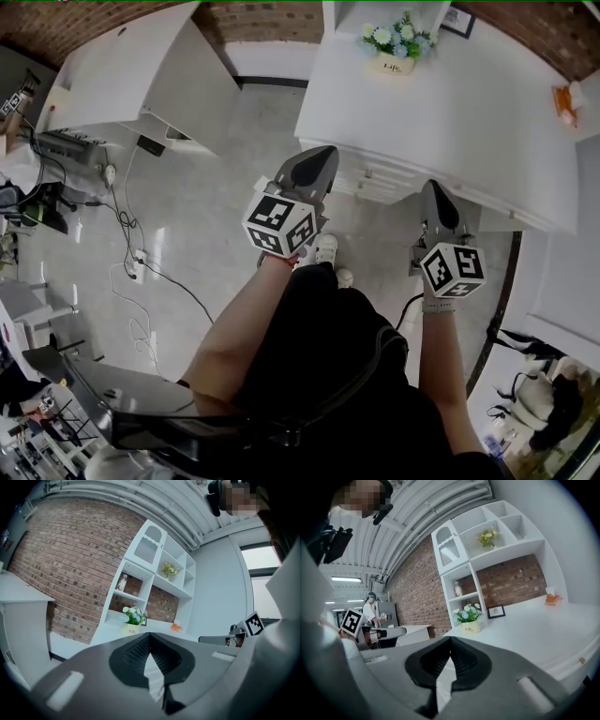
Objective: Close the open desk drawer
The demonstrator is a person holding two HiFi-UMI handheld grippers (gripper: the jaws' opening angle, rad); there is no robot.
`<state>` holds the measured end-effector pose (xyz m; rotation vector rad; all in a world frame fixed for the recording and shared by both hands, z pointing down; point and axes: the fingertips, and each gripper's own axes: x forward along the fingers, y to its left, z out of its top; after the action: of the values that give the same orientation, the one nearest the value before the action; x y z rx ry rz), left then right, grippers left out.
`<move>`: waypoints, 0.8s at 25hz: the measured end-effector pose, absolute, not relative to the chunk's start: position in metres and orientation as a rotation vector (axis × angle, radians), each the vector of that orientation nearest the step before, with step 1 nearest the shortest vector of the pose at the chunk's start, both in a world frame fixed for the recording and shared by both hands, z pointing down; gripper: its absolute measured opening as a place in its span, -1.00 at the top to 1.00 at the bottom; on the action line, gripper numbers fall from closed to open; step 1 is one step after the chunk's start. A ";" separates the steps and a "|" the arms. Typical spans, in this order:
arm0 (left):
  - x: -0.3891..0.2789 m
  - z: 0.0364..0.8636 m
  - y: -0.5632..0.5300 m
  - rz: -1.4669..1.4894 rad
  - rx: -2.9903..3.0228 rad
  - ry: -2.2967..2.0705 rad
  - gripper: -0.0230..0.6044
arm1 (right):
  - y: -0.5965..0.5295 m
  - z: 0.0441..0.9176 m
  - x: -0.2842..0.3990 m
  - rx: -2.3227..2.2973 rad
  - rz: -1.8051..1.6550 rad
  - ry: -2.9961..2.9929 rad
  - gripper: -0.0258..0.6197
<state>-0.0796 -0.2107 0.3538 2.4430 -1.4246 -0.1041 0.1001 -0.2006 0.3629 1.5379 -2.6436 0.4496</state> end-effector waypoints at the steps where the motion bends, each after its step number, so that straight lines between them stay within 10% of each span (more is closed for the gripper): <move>1: -0.080 0.349 -0.211 -0.113 2.448 -1.428 0.92 | -0.201 0.358 0.100 1.540 0.440 -2.652 0.92; 20: -0.091 0.285 -0.229 -0.199 2.487 -1.521 0.92 | -0.217 0.276 0.107 1.529 0.215 -2.753 0.92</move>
<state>-0.0911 -0.2290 0.2847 2.4871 -1.5214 -0.1991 0.1068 -0.2171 0.2763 1.5290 -2.7527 0.2151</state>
